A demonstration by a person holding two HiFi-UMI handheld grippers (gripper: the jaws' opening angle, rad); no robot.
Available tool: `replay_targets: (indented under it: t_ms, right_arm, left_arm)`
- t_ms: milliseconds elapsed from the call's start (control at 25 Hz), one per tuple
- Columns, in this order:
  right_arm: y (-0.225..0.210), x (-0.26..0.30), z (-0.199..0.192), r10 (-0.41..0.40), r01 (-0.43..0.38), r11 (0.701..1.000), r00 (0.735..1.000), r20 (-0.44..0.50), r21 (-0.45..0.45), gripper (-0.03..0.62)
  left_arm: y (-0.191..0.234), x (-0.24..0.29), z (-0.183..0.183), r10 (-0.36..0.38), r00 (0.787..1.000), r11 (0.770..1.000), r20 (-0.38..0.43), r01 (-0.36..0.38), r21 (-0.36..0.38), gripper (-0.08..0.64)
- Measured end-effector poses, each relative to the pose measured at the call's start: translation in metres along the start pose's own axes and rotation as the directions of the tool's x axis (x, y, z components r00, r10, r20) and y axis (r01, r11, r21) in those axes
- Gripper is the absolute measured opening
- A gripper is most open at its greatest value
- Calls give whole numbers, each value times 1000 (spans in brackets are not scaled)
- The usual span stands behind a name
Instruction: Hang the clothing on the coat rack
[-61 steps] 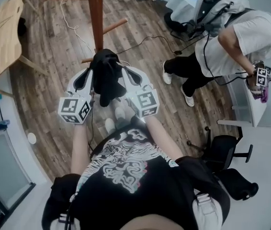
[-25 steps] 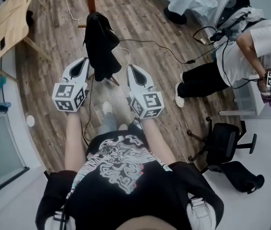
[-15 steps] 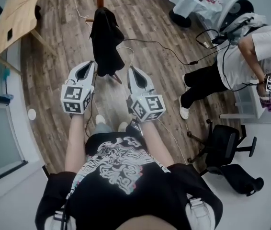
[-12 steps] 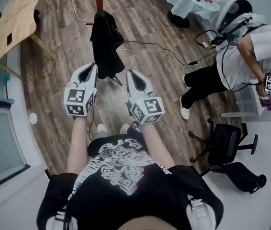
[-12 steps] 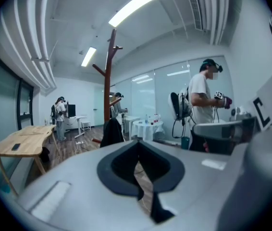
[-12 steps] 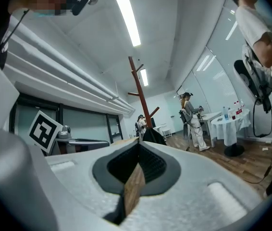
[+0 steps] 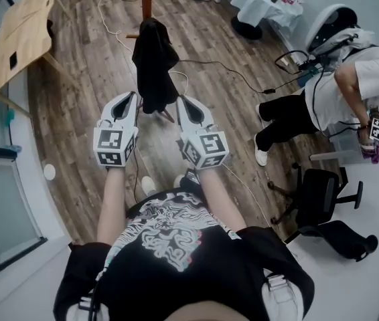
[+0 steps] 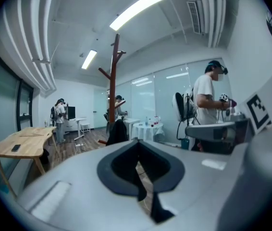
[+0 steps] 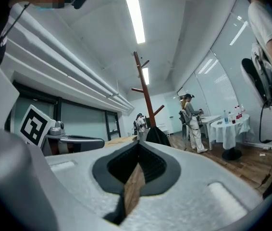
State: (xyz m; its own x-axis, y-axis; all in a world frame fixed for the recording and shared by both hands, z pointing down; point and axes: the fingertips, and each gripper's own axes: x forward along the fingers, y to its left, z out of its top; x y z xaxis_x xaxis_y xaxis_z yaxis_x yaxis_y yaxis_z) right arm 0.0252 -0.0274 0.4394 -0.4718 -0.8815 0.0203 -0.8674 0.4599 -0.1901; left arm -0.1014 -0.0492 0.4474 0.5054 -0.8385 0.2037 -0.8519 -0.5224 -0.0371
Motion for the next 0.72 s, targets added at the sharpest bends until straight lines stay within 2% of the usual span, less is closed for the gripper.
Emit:
replay_targets:
  t_ms: [280, 720]
  right_arm:
    - [17, 8, 2, 7, -7, 999, 1000, 0, -47, -2]
    - [29, 7, -9, -3, 3, 997, 1000, 6, -74, -2]
  left_arm:
    - [0, -2, 0, -55, 998, 998, 23, 56, -13, -11]
    - [14, -13, -4, -37, 998, 999, 54, 38, -15, -11]
